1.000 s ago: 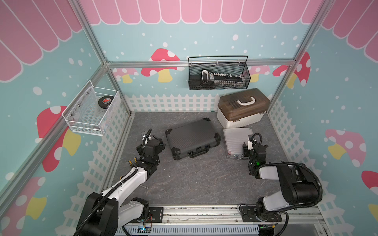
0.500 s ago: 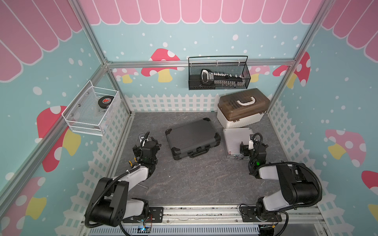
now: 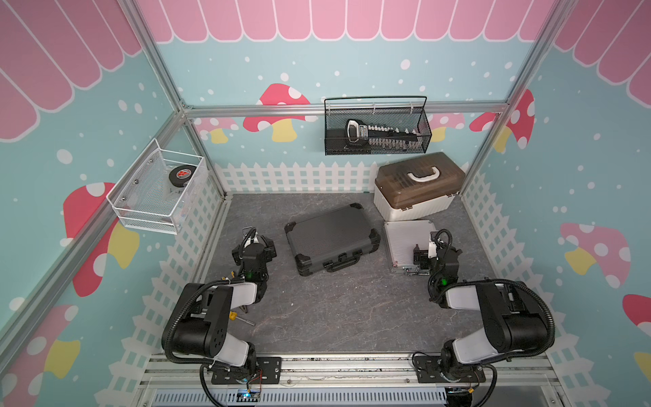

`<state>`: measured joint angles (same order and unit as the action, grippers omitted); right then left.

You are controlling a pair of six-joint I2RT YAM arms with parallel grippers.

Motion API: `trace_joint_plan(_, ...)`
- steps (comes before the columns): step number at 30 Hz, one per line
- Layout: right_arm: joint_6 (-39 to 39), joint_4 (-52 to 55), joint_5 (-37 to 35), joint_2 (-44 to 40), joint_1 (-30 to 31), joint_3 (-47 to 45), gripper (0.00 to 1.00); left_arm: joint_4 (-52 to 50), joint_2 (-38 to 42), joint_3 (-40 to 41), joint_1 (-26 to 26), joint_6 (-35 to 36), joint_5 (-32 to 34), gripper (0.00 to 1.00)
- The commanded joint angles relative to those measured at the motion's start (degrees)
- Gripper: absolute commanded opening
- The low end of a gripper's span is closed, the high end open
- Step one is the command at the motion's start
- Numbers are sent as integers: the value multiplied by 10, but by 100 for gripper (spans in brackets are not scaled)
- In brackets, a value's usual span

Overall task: Close the poker set cases
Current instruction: Reset both arms

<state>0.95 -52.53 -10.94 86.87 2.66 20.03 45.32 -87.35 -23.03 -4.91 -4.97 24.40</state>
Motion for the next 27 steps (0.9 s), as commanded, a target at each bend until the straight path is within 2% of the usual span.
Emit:
trace_joint_plan(1, 3, -5, -4, 4, -3, 3, 99, 42, 6, 12, 3, 5, -32, 99)
trace_joint_plan(3, 2, -6, -4, 4, -2, 3, 99, 81, -14, 13, 7, 13, -25, 99)
trace_joint_plan(4, 3, -5, -4, 4, -2, 3, 99, 38, 2, 6, 9, 2, -31, 99)
trace_joint_plan(6, 3, -6, -4, 4, -2, 3, 99, 84, -15, 14, 10, 10, -29, 99)
trace_joint_plan(8, 2, -6, -4, 4, -3, 2, 99, 39, 1, 5, 10, 1, -33, 99)
trace_joint_plan(10, 3, -7, -4, 4, -2, 2, 99, 75, -11, 12, 10, 9, -28, 99)
trace_joint_plan(12, 3, -6, -4, 4, -2, 2, 99, 48, -2, 7, 10, 2, -31, 99)
trace_joint_plan(13, 3, -6, -4, 4, -3, 2, 99, 70, -9, 11, 10, 6, -29, 99)
trace_joint_plan(27, 1, -9, -4, 4, -2, 1, 99, 63, -7, 10, 10, 5, -30, 99)
